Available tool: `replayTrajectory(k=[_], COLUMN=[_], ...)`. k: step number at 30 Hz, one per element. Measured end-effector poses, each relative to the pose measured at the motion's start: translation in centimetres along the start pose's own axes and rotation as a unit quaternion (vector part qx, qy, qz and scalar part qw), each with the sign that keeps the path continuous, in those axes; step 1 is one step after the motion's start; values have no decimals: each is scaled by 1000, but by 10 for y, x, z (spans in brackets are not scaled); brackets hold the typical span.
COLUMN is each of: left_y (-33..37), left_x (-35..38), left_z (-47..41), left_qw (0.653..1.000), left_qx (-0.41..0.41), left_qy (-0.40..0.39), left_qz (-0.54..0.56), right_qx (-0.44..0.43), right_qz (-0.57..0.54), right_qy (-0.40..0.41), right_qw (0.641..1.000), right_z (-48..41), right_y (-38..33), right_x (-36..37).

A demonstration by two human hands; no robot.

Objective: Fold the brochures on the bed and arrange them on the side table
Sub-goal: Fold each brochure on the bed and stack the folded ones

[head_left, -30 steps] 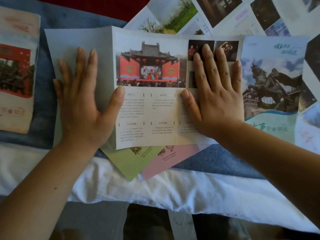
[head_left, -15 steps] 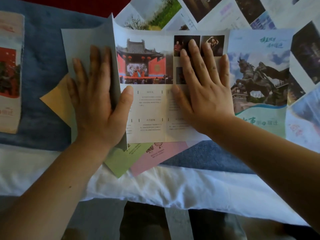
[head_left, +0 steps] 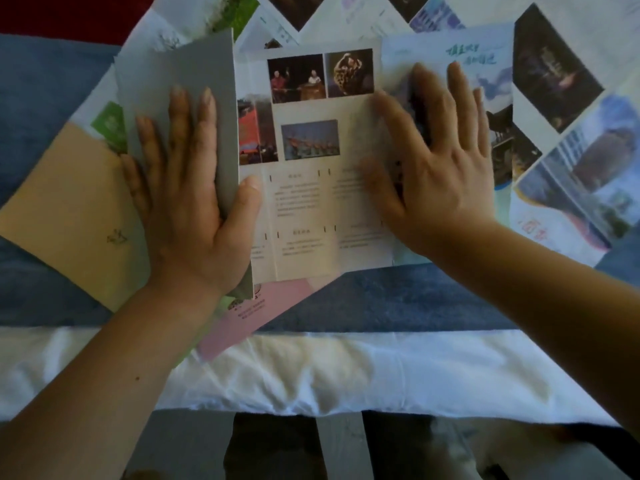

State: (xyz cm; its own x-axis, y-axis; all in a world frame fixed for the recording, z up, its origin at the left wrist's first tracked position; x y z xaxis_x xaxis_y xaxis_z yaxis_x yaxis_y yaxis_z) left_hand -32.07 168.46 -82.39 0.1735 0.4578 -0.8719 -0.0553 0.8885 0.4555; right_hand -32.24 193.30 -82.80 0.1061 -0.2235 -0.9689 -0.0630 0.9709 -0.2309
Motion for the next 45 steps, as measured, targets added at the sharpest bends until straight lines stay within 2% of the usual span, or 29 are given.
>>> replayTrajectory(k=[4, 10, 16, 22, 30, 35, 40, 45], left_y=[11, 50, 75, 95, 117, 118, 118, 101], left_x=[7, 22, 36, 47, 74, 86, 87, 78], left_z=[0, 0, 0, -5, -7, -11, -12, -14], left_qw=[1000, 999, 999, 997, 991, 976, 975, 973], left_qx=[-4, 43, 36, -5, -9, 22, 47, 51], left_qy=[-3, -20, -23, -11, -33, -17, 2, 11], left_qz=[-2, 7, -26, -82, -133, -215, -218, -227], right_qx=[7, 1, -2, -2, -8, -13, 17, 18], right_qz=[5, 6, 1, -16, -125, -88, -46, -65], right_qy=[-28, -15, -2, 25, 73, 94, 67, 78], right_qw=[1000, 1000, 1000, 1000, 989, 992, 997, 995], right_z=[6, 1, 2, 2, 1, 12, 17, 12], right_y=[22, 18, 18, 18, 29, 45, 42, 24], right_x=[4, 12, 11, 11, 4, -2, 2, 7])
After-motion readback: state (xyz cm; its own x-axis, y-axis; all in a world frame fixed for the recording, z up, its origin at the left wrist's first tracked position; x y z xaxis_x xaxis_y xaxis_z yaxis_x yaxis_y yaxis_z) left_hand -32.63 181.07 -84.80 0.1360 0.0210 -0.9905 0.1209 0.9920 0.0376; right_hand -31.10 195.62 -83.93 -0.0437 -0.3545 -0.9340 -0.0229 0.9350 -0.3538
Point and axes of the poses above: each hand's wrist, its own z-axis away from the middle knuckle, its own x-axis out of the palm, y = z × x, the point moved 6 cm from there along -z, towards the middle knuckle, and after that the axes turned 5 degrees about -z, right-handed, at the moved point
